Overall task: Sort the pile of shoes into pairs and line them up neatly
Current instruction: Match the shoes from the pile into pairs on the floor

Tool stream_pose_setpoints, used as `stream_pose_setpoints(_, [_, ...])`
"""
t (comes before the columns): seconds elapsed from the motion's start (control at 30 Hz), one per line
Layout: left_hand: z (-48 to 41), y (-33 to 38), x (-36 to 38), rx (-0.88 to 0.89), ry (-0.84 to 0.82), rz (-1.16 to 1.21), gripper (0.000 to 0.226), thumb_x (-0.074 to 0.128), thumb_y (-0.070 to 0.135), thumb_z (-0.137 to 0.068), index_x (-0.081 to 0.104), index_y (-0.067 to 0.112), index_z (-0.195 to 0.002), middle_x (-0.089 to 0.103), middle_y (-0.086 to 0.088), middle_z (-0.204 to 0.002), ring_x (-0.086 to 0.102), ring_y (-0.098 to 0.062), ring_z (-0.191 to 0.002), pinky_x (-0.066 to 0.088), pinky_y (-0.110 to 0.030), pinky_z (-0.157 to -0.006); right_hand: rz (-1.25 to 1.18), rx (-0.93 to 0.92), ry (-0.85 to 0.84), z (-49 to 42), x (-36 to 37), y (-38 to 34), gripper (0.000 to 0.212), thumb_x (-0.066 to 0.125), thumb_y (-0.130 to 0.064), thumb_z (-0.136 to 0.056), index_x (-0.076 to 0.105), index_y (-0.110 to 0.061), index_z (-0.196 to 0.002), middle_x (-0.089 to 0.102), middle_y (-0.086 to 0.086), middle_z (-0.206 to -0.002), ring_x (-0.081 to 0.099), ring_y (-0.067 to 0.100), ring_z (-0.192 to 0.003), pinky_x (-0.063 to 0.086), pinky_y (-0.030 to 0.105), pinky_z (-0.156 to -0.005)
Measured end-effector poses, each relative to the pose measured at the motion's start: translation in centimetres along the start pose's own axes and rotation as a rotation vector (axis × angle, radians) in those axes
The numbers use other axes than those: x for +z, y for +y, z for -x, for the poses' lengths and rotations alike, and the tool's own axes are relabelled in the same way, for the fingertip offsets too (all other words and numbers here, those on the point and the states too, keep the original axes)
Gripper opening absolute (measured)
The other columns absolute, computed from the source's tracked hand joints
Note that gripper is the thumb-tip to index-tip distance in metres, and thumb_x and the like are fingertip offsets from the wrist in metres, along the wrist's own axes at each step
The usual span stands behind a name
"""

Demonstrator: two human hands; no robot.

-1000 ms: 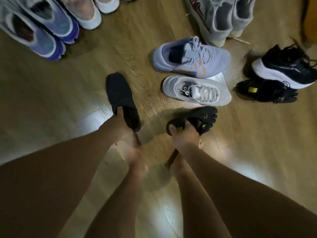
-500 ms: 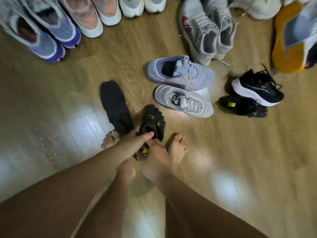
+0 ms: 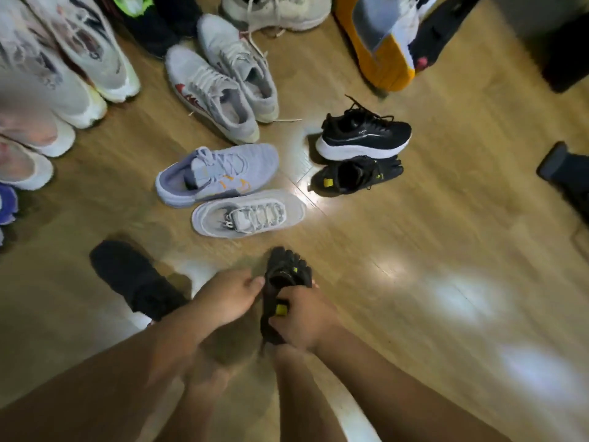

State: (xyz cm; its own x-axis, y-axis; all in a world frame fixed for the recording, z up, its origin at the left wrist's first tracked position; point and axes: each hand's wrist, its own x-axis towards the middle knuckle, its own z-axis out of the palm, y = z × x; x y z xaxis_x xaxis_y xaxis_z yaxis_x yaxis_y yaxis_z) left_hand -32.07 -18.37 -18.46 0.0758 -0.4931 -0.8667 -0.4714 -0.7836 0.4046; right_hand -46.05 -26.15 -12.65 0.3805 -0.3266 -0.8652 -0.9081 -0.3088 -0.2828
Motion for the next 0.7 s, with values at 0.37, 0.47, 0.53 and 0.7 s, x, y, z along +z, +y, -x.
stream_pose_setpoints(0.37, [-14.5,14.7,-2.0,0.464,0.171,-0.648,0.044,0.057,0.015,-0.086,0.05,0.011,-0.129,0.023,-0.007,-0.156,0.057,-0.037,-0.113,0.049,-0.041,-0.089,-0.388,0.313,0.21,-3.3,0.3,15.2,0.027,0.061,-0.023,-0.088,0.064,-0.022,-0.115,0.065,0.008,-0.111,0.062,0.031,-0.105,0.053,0.033,-0.082])
stream_pose_setpoints(0.47, [-18.7,18.3,-1.6,0.482,0.113,-0.72,0.067,0.058,0.019,-0.087,0.03,0.013,-0.149,0.006,-0.004,-0.163,0.043,-0.034,-0.133,0.043,-0.04,-0.101,-0.498,0.33,0.264,-4.3,0.8,17.8,0.021,0.062,-0.023,-0.089,0.065,-0.02,-0.109,0.066,0.007,-0.109,0.062,0.028,-0.104,0.048,0.027,-0.077])
stream_pose_setpoints(0.53, [-20.6,20.3,-1.5,0.383,0.065,-0.697,0.08,0.059,0.025,-0.09,0.013,0.015,-0.155,0.011,-0.006,-0.163,0.032,-0.033,-0.141,0.033,-0.037,-0.109,-0.598,0.321,0.277,-5.0,0.4,18.8,0.005,0.063,-0.021,-0.091,0.063,-0.02,-0.095,0.065,0.002,-0.097,0.062,0.023,-0.097,0.038,0.022,-0.068])
stream_pose_setpoints(0.7, [-21.9,21.4,-1.1,0.061,-0.056,-0.899,0.065,0.072,0.027,-0.083,0.044,0.004,-0.138,0.052,-0.019,-0.137,0.053,-0.035,-0.121,0.046,-0.039,-0.096,-0.662,0.28,0.351,-6.2,-1.7,20.3,0.011,0.061,-0.021,-0.093,0.066,-0.011,-0.096,0.066,0.007,-0.096,0.06,0.026,-0.1,0.039,0.023,-0.076])
